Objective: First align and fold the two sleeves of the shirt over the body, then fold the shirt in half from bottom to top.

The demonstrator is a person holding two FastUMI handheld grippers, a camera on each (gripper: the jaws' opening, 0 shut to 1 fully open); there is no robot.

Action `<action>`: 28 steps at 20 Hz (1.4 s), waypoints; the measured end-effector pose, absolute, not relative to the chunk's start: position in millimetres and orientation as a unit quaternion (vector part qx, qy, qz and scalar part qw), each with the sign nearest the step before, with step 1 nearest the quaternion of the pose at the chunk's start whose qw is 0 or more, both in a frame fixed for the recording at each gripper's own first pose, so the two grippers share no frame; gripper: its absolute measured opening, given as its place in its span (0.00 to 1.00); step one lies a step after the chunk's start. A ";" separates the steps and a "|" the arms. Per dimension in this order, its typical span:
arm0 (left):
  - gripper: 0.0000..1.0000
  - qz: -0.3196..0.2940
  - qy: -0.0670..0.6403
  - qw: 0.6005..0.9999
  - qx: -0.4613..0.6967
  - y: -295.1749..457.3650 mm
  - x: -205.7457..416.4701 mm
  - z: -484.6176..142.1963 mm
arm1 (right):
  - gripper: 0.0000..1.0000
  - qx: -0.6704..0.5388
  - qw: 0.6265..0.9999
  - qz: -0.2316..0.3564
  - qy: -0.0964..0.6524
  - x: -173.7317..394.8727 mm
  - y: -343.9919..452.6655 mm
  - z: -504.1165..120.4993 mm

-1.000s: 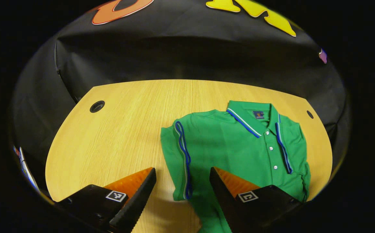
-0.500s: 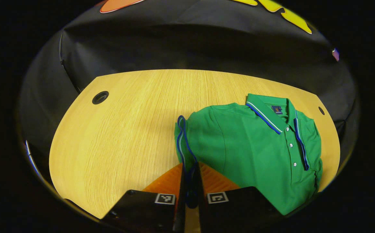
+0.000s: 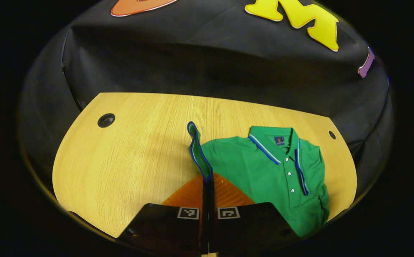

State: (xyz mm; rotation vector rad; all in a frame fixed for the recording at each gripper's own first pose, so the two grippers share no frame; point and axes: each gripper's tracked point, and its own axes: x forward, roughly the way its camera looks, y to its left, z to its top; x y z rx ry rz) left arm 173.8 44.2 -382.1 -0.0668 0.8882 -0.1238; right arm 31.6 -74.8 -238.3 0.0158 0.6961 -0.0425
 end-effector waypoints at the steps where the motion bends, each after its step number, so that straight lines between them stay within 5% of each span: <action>1: 0.06 -0.063 0.430 0.900 -0.032 36.9 173.4 -376.0 | 0.96 0.008 0.942 -0.021 0.336 30.9 -75.0 -234.1; 11: 0.08 -0.116 0.431 0.895 -0.018 -111.9 175.4 -364.9 | 0.96 0.015 0.945 -0.054 0.321 -0.6 -123.8 -218.5; 13: 0.23 -0.108 0.418 0.902 -0.011 -121.6 176.9 -359.7 | 0.96 0.022 0.945 -0.057 0.321 0.7 -134.5 -220.5; 16: 1.00 -0.088 0.388 0.918 -0.001 -117.0 174.2 -333.3 | 0.96 0.020 0.952 -0.047 0.302 11.3 -141.7 -215.2; 28: 1.00 -0.041 0.293 0.955 -0.015 -64.4 62.8 -214.1 | 0.96 0.040 0.970 0.018 0.238 -6.6 -105.4 -179.5</action>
